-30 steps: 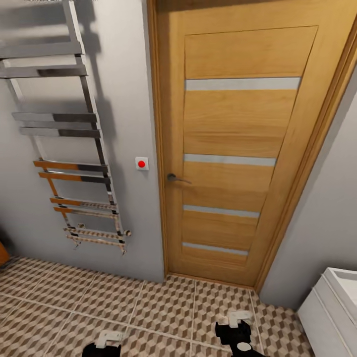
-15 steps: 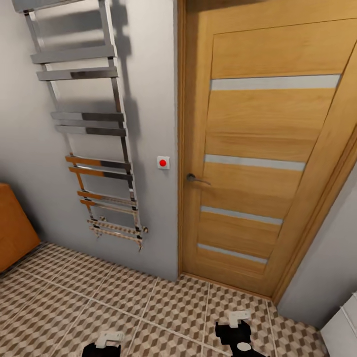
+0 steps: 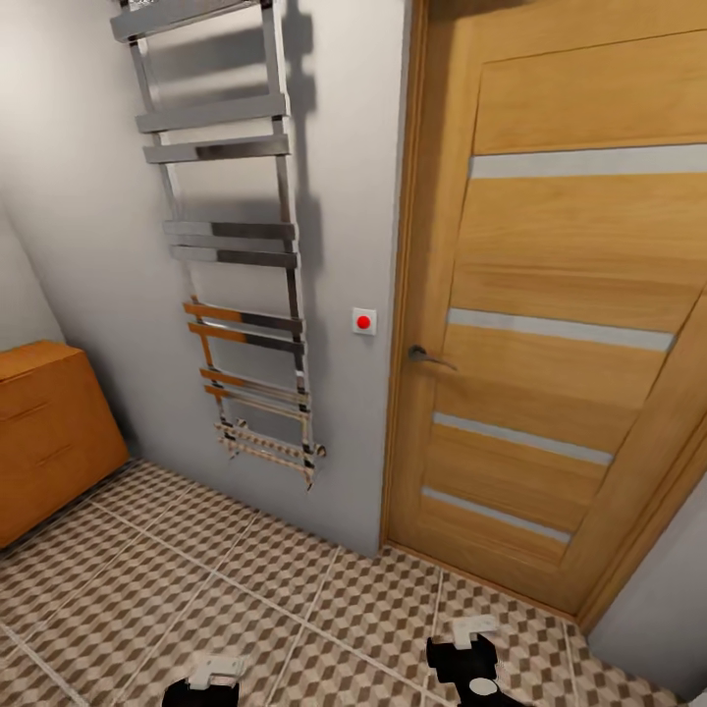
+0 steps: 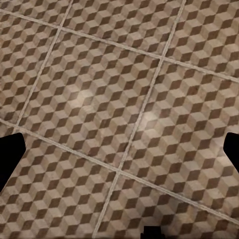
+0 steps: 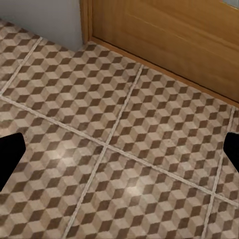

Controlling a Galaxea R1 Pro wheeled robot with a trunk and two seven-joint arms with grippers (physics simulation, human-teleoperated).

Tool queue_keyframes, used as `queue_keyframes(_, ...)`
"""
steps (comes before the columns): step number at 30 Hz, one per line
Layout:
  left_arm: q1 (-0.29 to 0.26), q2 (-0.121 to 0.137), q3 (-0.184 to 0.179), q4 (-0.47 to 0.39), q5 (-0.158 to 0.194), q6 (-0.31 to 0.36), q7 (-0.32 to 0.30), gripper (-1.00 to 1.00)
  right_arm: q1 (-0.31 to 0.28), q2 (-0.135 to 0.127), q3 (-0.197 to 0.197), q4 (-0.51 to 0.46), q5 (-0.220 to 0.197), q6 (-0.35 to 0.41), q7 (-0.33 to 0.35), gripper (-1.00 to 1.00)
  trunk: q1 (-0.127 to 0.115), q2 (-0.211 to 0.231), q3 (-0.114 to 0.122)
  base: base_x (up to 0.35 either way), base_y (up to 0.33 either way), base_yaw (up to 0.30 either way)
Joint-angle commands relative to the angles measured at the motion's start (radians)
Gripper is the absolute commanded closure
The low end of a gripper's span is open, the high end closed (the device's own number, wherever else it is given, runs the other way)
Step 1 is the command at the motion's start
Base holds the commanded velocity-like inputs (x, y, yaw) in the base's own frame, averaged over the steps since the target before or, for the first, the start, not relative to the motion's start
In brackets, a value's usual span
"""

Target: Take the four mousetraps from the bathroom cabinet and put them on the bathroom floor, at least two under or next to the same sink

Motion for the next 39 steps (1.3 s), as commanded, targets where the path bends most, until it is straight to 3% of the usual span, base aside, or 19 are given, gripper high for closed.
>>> queue_keyframes(1,-0.002,-0.001,-0.008,0.003,0.007,-0.005,0.000,-1.00,-0.001,0.000,0.009,0.001,-0.010,-0.004,-0.003,-1.00,0.001,-0.002,-0.002,0.000,0.000,0.254)
queue_keyframes(39,-0.002,-0.001,-0.008,0.003,0.007,-0.005,0.000,-1.00,-0.001,0.000,0.009,0.001,-0.009,-0.004,-0.003,-1.00,0.001,-0.002,-0.002,0.000,0.000,0.252)
